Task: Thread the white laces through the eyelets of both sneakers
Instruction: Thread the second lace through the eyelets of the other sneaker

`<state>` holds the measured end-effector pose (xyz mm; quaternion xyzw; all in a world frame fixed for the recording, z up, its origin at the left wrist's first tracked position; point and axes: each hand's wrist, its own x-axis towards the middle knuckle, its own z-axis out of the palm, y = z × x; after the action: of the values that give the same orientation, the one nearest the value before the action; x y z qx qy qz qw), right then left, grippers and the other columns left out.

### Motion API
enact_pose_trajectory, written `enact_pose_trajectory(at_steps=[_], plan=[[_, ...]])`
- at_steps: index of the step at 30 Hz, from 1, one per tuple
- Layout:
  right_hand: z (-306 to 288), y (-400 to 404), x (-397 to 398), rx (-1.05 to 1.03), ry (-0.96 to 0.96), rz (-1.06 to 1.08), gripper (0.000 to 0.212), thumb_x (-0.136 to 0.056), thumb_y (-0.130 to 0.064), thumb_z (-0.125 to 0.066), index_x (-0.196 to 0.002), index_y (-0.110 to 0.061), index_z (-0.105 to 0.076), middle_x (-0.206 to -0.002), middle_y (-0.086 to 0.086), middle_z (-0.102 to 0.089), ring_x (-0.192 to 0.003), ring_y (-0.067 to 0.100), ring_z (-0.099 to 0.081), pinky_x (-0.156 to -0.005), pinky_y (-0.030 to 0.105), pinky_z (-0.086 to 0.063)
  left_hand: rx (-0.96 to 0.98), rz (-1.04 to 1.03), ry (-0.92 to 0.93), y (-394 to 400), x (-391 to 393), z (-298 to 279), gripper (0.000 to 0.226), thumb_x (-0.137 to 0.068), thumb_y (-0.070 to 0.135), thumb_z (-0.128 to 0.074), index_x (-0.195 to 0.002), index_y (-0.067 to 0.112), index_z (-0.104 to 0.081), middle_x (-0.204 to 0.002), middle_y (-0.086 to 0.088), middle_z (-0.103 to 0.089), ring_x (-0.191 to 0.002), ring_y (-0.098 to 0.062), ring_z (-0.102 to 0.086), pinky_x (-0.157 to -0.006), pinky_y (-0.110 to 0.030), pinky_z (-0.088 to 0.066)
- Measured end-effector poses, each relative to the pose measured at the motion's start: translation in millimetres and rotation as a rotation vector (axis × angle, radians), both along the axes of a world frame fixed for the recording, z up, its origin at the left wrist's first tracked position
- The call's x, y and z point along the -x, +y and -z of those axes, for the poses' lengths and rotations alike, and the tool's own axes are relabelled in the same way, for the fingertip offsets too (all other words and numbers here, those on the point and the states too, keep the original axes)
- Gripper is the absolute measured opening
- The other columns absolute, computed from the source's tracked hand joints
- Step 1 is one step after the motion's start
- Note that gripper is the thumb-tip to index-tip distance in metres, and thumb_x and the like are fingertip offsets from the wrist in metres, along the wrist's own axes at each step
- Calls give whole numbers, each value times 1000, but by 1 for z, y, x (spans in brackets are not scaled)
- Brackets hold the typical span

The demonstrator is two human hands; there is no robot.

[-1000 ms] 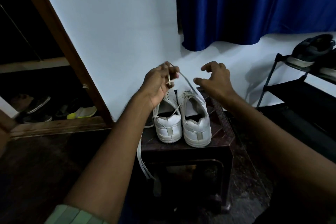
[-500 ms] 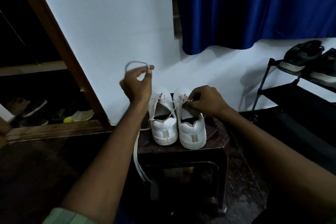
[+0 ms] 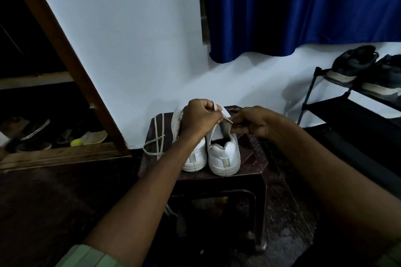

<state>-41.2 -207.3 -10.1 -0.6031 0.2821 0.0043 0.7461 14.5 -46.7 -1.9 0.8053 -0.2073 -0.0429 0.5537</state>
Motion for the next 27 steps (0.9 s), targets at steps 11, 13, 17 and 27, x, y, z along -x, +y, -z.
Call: enact_pose_trajectory(at_steps=[11,13,17,27], plan=[[-2,1,1,-100,6,-85,22,-98,14,-46,-93,1,-63,-90,12,-68,-84,20,-68,-62,31,-64,-178,-64,-242,-1,-7,9,47,-62,27,-82,-63,4,-41,-59,-7,-60,-56,-22,-46,-55,-40,-49],[-2,0,1,-98,12,-88,20,-98,13,-47,-95,2,-64,-92,13,-69,-86,22,-68,-66,32,-64,-205,-37,-277,0,-6,8,51,-65,20,-80,-57,11,-31,-49,2,-38,-52,-14,-33,-50,-33,-37],[-2,-1,3,-102,25,-107,22,-100,12,-45,-92,3,-63,-85,11,-70,-83,20,-68,-65,30,-63,-232,-20,-348,0,-3,5,50,-69,13,-75,-56,15,-26,-57,0,-25,-61,-21,-24,-52,-32,-26],[-3,-1,5,-123,8,-124,23,-101,11,-43,-94,4,-64,-86,12,-71,-77,18,-72,-62,28,-63,-190,-23,-371,-5,1,12,44,-71,14,-74,-60,17,-32,-55,2,-34,-58,-18,-29,-51,-40,-37]])
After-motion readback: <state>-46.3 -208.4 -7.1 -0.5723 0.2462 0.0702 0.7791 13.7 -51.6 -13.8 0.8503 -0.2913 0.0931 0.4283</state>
